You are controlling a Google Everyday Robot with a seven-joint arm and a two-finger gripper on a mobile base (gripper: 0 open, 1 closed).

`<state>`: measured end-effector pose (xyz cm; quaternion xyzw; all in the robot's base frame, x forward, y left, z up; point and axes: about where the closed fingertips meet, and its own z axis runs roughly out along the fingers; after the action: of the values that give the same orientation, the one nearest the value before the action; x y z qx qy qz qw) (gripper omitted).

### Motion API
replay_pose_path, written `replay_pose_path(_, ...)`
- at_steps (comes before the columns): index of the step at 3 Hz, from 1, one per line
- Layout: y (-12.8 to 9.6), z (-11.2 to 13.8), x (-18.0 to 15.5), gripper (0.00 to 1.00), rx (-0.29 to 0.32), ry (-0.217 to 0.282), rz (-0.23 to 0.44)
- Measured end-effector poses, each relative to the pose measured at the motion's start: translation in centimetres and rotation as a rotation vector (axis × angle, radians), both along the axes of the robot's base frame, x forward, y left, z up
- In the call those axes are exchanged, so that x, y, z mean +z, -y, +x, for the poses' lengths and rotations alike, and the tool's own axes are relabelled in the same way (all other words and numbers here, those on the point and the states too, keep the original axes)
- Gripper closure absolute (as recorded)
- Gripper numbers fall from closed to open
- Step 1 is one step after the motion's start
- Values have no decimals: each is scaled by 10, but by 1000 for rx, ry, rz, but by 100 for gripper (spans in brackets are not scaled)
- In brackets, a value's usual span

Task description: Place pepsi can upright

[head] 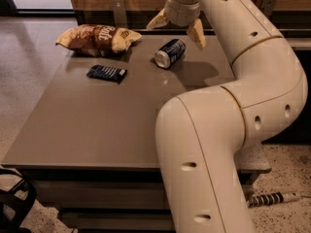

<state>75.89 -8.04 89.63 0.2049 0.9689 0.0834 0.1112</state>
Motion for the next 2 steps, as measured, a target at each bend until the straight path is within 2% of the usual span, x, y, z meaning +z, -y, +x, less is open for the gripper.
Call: replay_pose_path(2,5,8,-19,0,-19,-22,-11)
